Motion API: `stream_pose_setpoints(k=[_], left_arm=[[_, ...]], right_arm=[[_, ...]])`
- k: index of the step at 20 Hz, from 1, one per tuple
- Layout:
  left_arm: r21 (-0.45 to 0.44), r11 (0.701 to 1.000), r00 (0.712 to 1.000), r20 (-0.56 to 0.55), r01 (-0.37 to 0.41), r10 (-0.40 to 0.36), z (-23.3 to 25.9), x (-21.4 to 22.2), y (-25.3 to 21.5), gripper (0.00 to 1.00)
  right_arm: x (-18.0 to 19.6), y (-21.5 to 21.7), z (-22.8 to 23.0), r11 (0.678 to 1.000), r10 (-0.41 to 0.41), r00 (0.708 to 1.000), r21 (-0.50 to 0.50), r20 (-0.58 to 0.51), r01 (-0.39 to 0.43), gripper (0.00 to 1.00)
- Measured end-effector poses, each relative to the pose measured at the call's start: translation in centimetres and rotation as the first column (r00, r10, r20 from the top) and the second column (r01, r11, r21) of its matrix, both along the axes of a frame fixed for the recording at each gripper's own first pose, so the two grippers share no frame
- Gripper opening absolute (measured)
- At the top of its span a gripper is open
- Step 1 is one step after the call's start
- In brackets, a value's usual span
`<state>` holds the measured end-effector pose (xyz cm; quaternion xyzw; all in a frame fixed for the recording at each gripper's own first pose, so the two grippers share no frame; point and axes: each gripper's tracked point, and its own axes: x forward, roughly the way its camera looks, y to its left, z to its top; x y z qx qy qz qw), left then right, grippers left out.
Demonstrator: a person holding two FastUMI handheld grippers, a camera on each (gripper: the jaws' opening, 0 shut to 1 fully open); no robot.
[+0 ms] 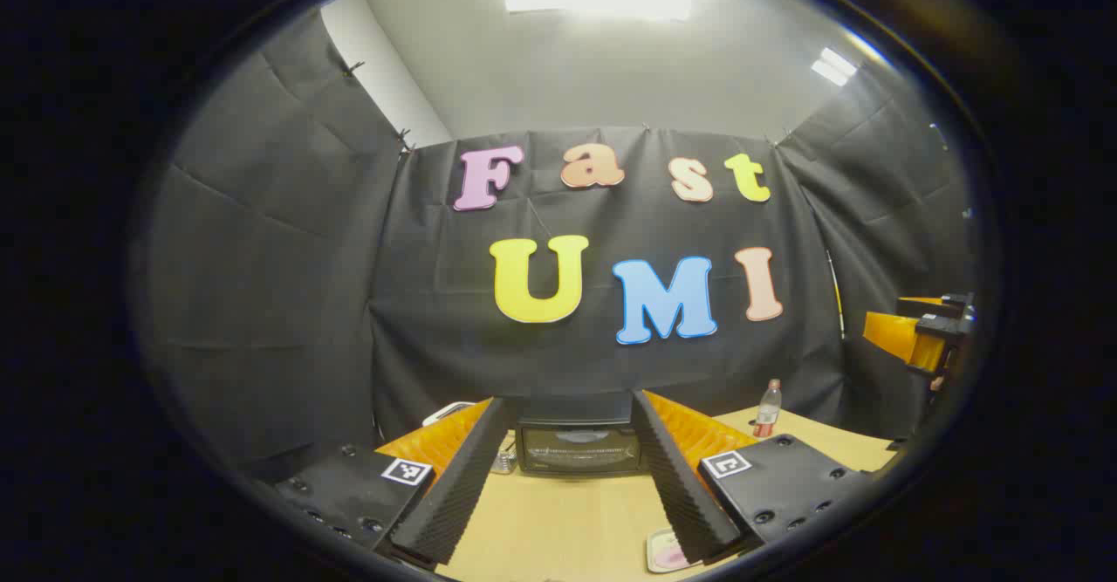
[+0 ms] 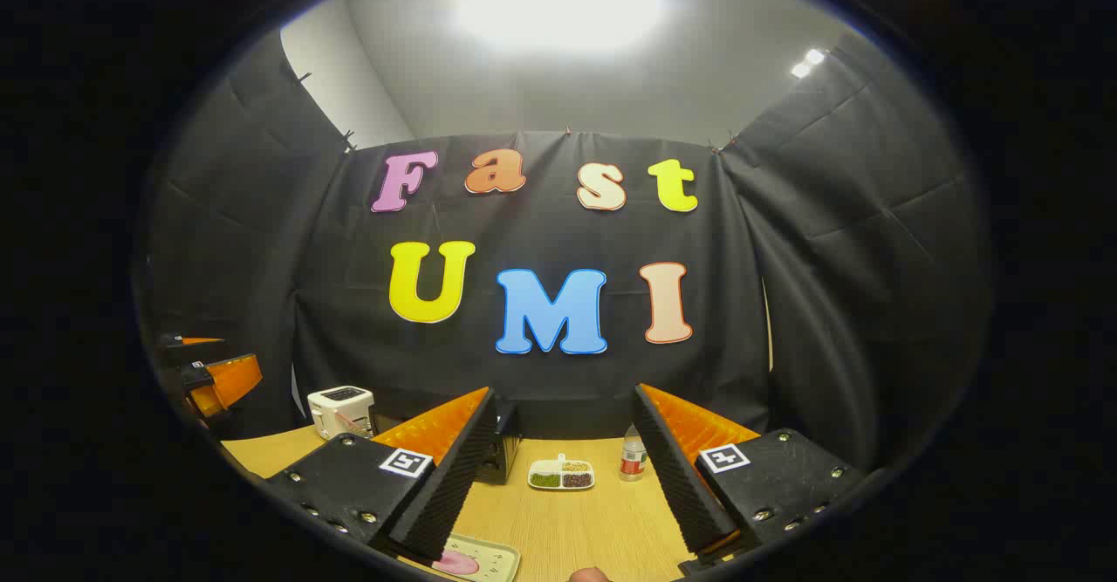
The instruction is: Open the electric oven with the left hand, put the food in, and close the electric oven.
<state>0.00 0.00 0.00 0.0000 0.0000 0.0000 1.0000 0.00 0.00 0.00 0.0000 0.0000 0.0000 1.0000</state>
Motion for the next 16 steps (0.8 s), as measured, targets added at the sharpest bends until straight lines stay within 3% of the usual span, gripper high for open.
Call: stream_pose_setpoints(k=[3,13,16], left_arm=[[0.006,1.000,1.000,0.001,0.002,-0.002,-0.1,0.3,-0.4,0.90],[0.010,1.000,1.000,0.005,-0.006,0.006,0.0,0.9,-2.1,0.90],[0.005,1.000,1.000,0.006,-0.023,0.023,-0.4,1.5,-2.8,0.95]], right_arm=[[0.2,-0.3,-0.6,1.000,-0.002,1.000,0.006,-0.011,0.002,0.96],[1.3,-1.6,-2.1,1.000,0.013,1.000,0.006,-0.024,-0.012,0.96],[1.8,-2.3,-2.6,0.999,0.031,0.999,0.006,-0.026,-0.031,0.96]])
